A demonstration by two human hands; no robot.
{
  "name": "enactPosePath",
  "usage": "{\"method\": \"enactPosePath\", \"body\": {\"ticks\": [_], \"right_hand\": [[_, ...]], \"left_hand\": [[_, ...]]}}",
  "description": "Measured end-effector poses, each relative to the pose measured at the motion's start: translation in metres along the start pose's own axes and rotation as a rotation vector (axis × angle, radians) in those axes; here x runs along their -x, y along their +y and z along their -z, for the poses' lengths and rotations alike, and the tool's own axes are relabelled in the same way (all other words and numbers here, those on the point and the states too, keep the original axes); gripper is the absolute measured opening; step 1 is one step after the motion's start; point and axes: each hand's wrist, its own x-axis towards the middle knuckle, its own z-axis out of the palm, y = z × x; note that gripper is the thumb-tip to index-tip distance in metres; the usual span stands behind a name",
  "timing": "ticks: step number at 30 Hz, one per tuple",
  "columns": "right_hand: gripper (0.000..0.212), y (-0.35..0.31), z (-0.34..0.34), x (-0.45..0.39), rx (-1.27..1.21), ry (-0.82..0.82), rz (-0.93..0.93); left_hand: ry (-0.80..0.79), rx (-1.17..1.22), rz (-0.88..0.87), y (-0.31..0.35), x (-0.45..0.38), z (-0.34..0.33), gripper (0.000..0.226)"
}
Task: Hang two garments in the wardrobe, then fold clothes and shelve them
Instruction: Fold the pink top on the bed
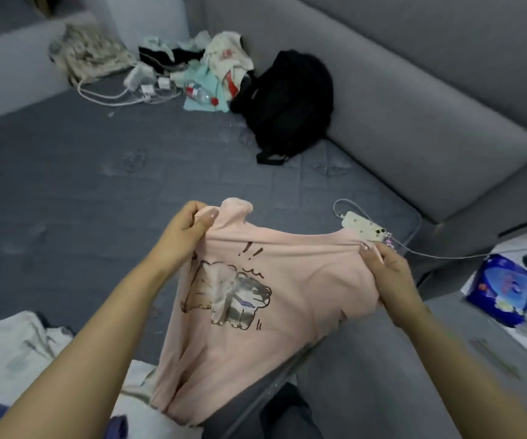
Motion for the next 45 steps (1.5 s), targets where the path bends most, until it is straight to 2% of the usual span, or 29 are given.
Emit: {"method": "enactPosePath", "body": {"ticks": [4,9,12,16,18,21,24,28,30,33,36,39,42,45], "right_hand": [[0.017,-0.080,0.028,0.044,-0.048,0.024,0.155],[0.013,-0.181,0.068,0.082,0.005,0.104,0.361],[0.011,-0.229,0.096,0.100,0.051,0.104,0.451],[0.016,-0.278,0.139,0.122,0.158,-0.002,0.468],[0.016,-0.295,0.161,0.133,0.201,-0.111,0.411],[0.029,-0.317,0.184,0.148,0.271,-0.223,0.323],[0.044,-0.336,0.198,0.162,0.277,-0.173,0.350],[0.047,-0.356,0.204,0.176,0.133,-0.111,0.459],[0.047,-0.364,0.206,0.178,0.146,0.018,0.553],[0.042,-0.365,0.207,0.175,0.192,0.214,0.703],[0.036,-0.360,0.206,0.161,0.150,0.343,0.709],[0.036,-0.357,0.204,0.135,0.202,0.436,0.690],[0.041,-0.357,0.212,0.097,0.374,0.451,0.652],[0.045,-0.357,0.230,0.049,0.525,0.420,0.640]], "left_hand": [[-0.010,-0.017,-0.074,0.062,0.033,0.042,0.018],[-0.055,-0.052,-0.180,0.155,0.067,0.094,0.025],[-0.078,-0.129,-0.266,0.212,0.078,0.111,0.018],[-0.146,-0.182,-0.316,0.272,0.095,0.121,0.035],[-0.152,-0.170,-0.333,0.295,0.102,0.125,0.042],[-0.185,-0.029,-0.358,0.325,0.105,0.127,0.035],[-0.137,0.021,-0.357,0.354,0.106,0.127,0.033],[-0.155,0.028,-0.437,0.388,0.105,0.133,0.034],[-0.195,0.000,-0.460,0.399,0.103,0.139,0.033],[-0.246,-0.099,-0.458,0.407,0.095,0.142,0.045],[-0.257,-0.105,-0.423,0.412,0.076,0.136,0.051],[-0.243,-0.094,-0.403,0.413,0.044,0.120,0.038],[-0.268,-0.222,-0.440,0.411,0.004,0.097,0.037],[-0.222,-0.233,-0.451,0.412,-0.052,0.074,0.044]]}}
